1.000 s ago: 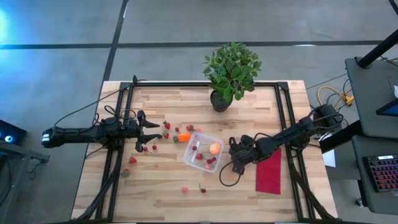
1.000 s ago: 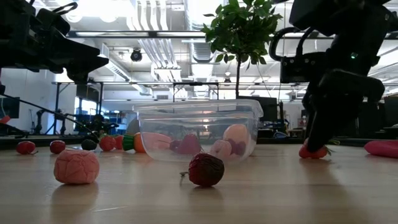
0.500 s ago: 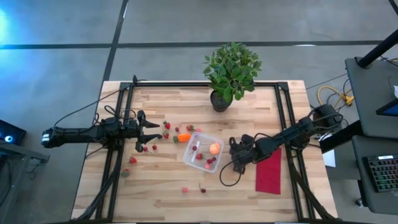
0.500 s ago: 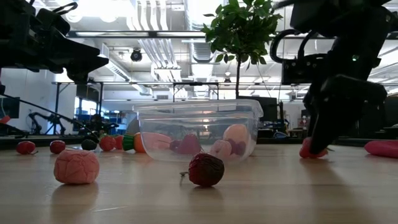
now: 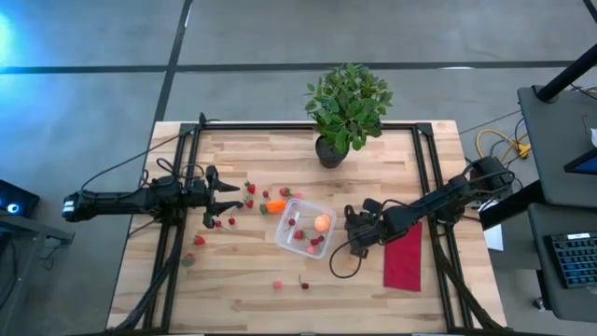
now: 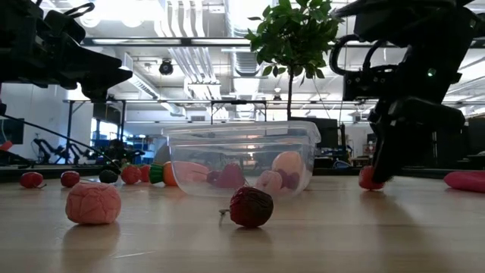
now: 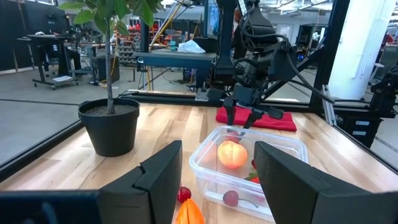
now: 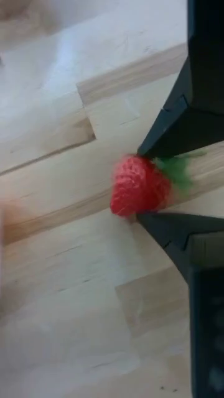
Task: Pick and placing Produce into tupperware
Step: Put the red strawberry into the transparent bin
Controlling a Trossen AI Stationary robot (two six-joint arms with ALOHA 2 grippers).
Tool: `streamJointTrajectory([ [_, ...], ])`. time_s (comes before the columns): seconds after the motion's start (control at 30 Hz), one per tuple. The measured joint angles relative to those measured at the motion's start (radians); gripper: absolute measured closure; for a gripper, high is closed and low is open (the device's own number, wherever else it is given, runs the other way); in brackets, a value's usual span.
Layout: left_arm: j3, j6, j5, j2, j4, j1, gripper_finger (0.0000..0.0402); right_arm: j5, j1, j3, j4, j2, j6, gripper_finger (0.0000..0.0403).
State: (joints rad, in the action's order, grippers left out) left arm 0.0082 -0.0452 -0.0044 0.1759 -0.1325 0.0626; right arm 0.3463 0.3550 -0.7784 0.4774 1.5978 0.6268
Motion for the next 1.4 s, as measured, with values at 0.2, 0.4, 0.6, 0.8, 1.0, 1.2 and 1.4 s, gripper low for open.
streamJointTrajectory([
  [0.2, 0.0, 0.0, 0.0, -0.001, 0.0, 0.0, 0.0214, -0.005, 0.0, -0.025, 0.027, 0.0, 0.006, 0.0299],
  [0.4, 0.0, 0.0, 0.0, 0.0, 0.0, 0.0, 0.0214, -0.005, 0.0, -0.068, 0.08, 0.0, 0.008, 0.0304],
  [0.6, 0.0, 0.0, 0.0, 0.0, 0.0, 0.0, 0.0214, -0.004, 0.0, -0.147, 0.187, -0.002, -0.001, 0.0309],
  [0.8, 0.0, 0.0, 0.0, 0.0, 0.0, 0.0, 0.0214, 0.056, 0.0, -0.213, 0.26, -0.021, -0.033, 0.0325],
  [1.0, 0.0, 0.0, 0.0, -0.002, 0.0, 0.0, 0.0214, 0.058, 0.0, -0.203, 0.267, -0.026, -0.026, 0.0341],
  [1.2, 0.0, 0.0, 0.0, 0.0, 0.0, 0.0, 0.0214, 0.069, -0.005, -0.157, 0.239, -0.026, 0.041, 0.0332],
  [1.4, 0.0, 0.0, 0.0, 0.0, 0.0, 0.0, 0.0214, 0.053, -0.075, -0.098, 0.116, -0.026, 0.067, 0.0267],
])
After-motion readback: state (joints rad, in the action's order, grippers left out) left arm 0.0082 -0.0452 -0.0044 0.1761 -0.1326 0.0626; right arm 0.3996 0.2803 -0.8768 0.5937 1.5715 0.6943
